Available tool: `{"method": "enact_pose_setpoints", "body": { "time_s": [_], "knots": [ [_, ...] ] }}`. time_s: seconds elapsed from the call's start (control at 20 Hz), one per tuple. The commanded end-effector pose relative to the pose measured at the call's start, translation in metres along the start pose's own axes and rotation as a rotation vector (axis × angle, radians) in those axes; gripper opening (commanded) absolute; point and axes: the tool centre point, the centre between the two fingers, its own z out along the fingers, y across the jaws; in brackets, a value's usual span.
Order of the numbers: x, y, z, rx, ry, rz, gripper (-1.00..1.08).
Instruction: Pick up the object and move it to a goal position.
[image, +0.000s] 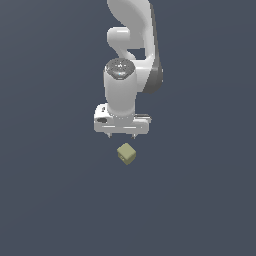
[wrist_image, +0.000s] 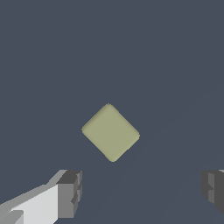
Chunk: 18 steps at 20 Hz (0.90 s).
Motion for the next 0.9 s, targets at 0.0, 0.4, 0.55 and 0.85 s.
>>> {"method": "enact_pose_setpoints", "body": {
  "time_s": [0.0, 0.4, 0.55, 0.85],
  "knots": [
    [0.0, 0.0, 0.0, 0.0, 0.0, -0.002, 1.0],
    [0.002, -0.002, 0.007, 0.0, 0.0, -0.072, 1.0],
    [0.003, -0.003, 0.011, 0.001, 0.001, -0.121, 1.0],
    [0.006, -0.007, 0.024, 0.002, 0.003, -0.257, 1.0]
  ]
}}
